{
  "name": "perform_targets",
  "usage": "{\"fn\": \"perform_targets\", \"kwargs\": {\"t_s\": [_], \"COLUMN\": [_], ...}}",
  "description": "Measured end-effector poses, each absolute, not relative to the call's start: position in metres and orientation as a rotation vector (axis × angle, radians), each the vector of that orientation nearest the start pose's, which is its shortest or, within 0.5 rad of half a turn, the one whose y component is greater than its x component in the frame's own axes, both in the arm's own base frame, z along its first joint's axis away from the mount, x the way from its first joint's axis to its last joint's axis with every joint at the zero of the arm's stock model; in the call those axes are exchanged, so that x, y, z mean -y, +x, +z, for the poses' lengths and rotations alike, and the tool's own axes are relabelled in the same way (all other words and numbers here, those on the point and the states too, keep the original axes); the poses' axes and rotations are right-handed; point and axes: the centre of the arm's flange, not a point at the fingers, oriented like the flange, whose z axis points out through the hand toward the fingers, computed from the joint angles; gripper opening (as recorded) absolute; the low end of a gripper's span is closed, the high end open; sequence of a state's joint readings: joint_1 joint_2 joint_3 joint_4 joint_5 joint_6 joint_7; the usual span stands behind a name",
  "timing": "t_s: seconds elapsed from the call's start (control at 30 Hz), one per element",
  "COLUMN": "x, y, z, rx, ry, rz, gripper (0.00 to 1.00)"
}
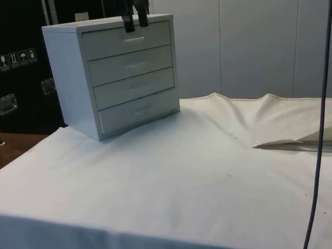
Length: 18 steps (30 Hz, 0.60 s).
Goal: Open the drawer, then close it.
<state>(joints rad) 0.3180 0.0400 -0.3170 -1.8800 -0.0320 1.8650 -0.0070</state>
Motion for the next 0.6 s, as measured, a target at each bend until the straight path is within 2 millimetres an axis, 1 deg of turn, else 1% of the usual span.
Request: {"fn": "perform_targets", "kwargs": {"t_s": [0.17, 0.33, 0.37, 0.6], "x": [0.000, 0.002, 0.002, 0.005], "y": [0.559, 0.544, 0.544, 0.526], "z": [0.483, 0.483, 0.483, 0.484], "rx": [0.037, 0.046, 0.046, 0.061], "ry": [-3.187, -3.188, -3.188, -3.186], "rz": [0.075, 0.041, 0.041, 0.004], "gripper": [1.00, 1.00, 1.00, 1.00]}}
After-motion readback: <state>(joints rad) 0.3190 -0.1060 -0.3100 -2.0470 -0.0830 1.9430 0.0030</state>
